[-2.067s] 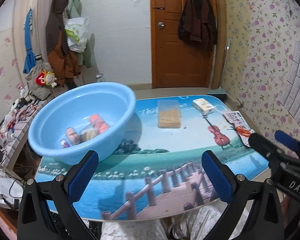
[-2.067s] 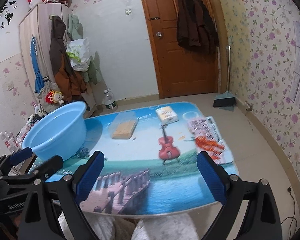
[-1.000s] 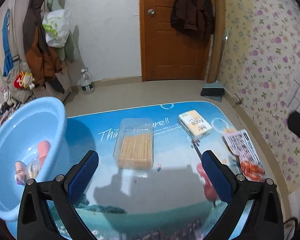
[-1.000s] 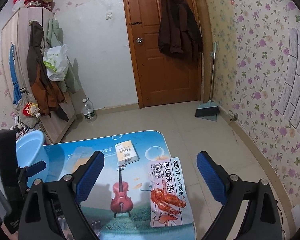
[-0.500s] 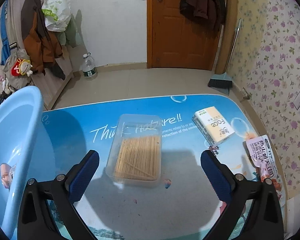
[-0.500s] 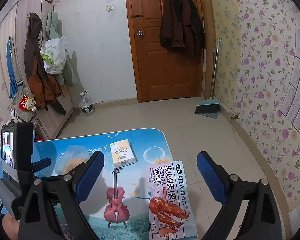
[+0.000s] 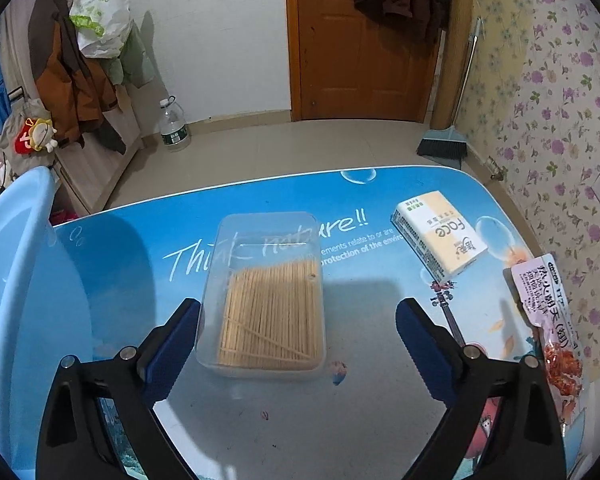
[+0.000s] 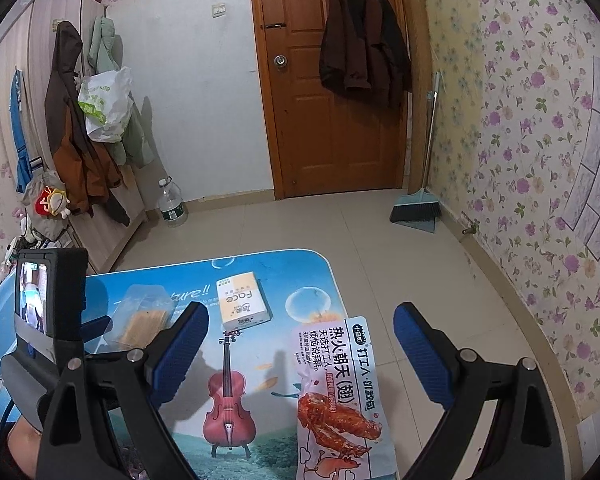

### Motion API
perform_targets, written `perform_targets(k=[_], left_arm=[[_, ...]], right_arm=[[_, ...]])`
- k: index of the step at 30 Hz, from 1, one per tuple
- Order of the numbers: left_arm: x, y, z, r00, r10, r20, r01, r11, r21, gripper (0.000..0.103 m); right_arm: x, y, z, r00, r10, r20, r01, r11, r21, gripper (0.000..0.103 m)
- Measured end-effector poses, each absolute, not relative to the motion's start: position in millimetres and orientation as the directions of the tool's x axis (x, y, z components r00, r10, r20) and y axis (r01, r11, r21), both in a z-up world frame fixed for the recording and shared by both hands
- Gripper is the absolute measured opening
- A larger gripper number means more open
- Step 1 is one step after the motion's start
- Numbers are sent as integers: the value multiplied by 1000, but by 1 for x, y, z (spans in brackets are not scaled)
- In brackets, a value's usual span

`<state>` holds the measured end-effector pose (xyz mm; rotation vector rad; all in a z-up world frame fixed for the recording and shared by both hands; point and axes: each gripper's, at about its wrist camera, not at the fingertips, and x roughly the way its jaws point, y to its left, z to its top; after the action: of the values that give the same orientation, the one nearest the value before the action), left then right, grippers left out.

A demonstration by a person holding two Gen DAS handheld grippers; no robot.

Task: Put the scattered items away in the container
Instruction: 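Grasp the clear toothpick box with the left tool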

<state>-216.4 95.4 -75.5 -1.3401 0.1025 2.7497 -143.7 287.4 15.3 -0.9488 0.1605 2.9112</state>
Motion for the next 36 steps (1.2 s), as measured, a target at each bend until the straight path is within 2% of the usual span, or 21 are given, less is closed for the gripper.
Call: perform_targets(k=[16,21,24,26,27,36], left_arm=[[-222,94,-92,-568,38,-822,-93,-995,19,91],[-222,94,-91,-575,49,-817,-98,-995,10,84],[-221,93,-90,-581,57,-812,-106,-994,6,74],[-220,94,-89,-586,65,-808,-114,-994,2,63],[-220,94,-88,-587,68,-807,-118,-993,2,60],[-216,93,-86,-591,66,-804,-131,-991,15,60]], right_arm=[[-147,286,8,-797,32,-603,-100,-992,79,95],[-148,285,5,-794,29,-608,-98,-992,81,95],[-148,285,4,-792,28,-610,-99,-992,83,95],[-148,284,3,-791,28,-611,-99,-992,82,95],[-149,285,3,-790,28,-612,-99,-992,82,95],[-153,286,2,-786,35,-618,-97,-993,67,95]])
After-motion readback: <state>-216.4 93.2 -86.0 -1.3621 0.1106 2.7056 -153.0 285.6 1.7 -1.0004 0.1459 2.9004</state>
